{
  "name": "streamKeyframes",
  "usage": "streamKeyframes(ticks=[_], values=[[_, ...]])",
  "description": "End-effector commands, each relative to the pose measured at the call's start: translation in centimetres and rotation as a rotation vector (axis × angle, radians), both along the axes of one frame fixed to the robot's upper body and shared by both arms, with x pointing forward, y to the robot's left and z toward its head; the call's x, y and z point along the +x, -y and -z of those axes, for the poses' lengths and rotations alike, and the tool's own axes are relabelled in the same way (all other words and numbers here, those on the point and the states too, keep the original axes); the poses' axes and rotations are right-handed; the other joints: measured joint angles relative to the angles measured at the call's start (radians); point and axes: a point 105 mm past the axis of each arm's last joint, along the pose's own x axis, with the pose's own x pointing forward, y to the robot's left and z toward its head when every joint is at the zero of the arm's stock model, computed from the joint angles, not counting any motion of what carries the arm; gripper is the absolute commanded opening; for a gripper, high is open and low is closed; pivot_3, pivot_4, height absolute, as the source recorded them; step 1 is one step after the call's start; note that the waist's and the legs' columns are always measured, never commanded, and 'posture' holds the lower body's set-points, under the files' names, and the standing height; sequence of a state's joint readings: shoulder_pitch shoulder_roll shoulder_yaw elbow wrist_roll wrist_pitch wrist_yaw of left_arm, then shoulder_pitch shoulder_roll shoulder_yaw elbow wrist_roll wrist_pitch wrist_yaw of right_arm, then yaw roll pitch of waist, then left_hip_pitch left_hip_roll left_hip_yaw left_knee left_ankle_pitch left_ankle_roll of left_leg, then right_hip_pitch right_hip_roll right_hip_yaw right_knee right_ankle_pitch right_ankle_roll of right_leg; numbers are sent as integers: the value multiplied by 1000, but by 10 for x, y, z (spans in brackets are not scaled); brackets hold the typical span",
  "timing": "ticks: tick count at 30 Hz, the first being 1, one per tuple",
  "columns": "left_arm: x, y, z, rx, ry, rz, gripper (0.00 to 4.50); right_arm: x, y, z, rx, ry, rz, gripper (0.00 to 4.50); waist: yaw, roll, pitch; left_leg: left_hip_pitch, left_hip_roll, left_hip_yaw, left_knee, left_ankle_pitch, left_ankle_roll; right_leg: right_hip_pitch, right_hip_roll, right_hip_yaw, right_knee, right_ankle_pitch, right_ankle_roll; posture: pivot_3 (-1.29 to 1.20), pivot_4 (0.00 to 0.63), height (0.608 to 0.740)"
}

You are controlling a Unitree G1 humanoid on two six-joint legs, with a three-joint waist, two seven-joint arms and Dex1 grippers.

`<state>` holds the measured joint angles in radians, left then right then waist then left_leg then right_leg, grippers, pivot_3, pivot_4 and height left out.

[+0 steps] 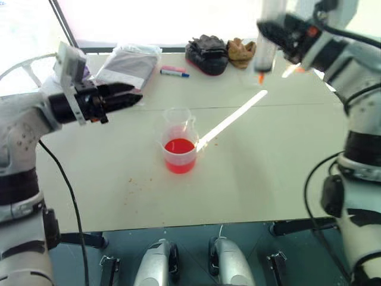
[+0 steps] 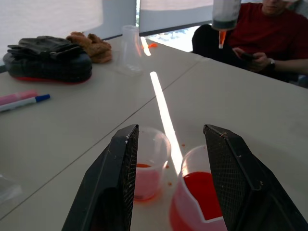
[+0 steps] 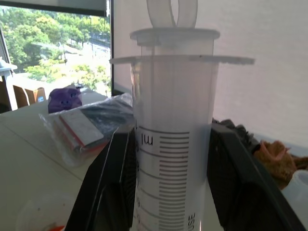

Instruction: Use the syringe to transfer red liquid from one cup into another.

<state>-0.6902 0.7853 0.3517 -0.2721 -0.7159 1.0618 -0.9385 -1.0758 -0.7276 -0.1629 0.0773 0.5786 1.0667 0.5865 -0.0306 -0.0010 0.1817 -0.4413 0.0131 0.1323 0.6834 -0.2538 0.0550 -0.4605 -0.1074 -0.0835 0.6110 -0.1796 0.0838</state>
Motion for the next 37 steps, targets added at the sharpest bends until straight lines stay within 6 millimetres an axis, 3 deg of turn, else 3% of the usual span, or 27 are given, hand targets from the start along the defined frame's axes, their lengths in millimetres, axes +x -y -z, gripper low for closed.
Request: streamKeyframes(ticks=[1, 5, 8, 12, 14, 20, 21, 25, 28, 30, 32, 37], values=[[-16, 4, 0, 25, 17, 2, 2243, -7, 3, 27, 22, -223, -47, 1500, -2, 0, 0, 1, 0, 0, 0, -1, 1, 0, 0, 0, 1, 0, -1, 0, 150, 740], [-13, 6, 27, 74, -10, -56, 2243, 2, 7, 77, 53, -389, -7, 1500, -3, 0, 0, 2, 1, 0, 0, 0, 1, 1, 2, 0, 3, 0, -2, 0, 150, 740], [-13, 10, 47, 157, -1, -52, 2243, 13, 8, 92, 55, -379, 52, 1500, -3, 0, 0, 2, 1, 1, 0, 1, -1, 1, 3, 0, 3, 0, -2, 0, 150, 740], [-15, 12, 41, 55, 14, -62, 2243, 20, 10, 135, -11, -472, 118, 1500, 13, 0, 0, 0, 1, 1, 0, 4, -5, -1, 3, 0, 2, 0, -2, 0, 150, 740], [-17, 13, 41, 45, 7, -56, 2243, 20, 9, 144, -26, -491, 113, 1500, 17, 0, 0, 0, 1, 1, 0, 3, -5, 0, 3, 0, 1, 0, -2, 0, 150, 740], [-20, 16, 45, 10, -26, -54, 2268, 23, 18, 172, -55, -565, 154, 4265, 16, 0, 0, 0, 1, 1, 1, 3, -5, 0, 3, 0, 1, 0, -2, 0, 150, 740], [-21, 16, 46, 8, -28, -56, 2268, 24, 19, 173, -58, -565, 160, 4460, 16, 0, 0, 0, 1, 1, 1, 3, -5, 0, 3, 0, 1, 0, -2, 0, 150, 740], [-19, 13, 45, -30, -27, -92, 2268, 30, 27, 160, -45, -508, 183, 4460, 16, 0, 0, 0, 1, 1, 1, 3, -5, 0, 4, 0, 2, 0, -2, 0, 150, 740], [-19, 6, 43, -77, -29, -144, 2268, 30, 35, 131, 32, -390, 178, 4460, 17, 0, 0, 0, 1, 1, 1, 3, -5, 0, 4, 0, 1, 2, 1, 0, 150, 740], [-20, 0, 47, -77, -36, -189, 2268, 19, 36, 103, 69, -225, 117, 4460, 18, 0, 0, 0, 1, 0, 1, 3, -5, 0, 4, 0, 1, 2, 1, 0, 150, 740], [-21, -3, 48, -84, -40, -212, 2268, 7, 38, 91, 62, -118, 86, 4460, 20, 0, 0, 0, 1, 0, 0, 3, -5, 0, 4, 0, 1, 2, 1, 0, 150, 740], [-28, -10, 62, -107, -93, -274, 2268, -46, 44, 101, 121, -45, -13, 4460, 24, -2, -2, 0, 1, -1, 0, 0, -1, 2, 3, -1, -1, 2, 1, 0, 150, 740]])
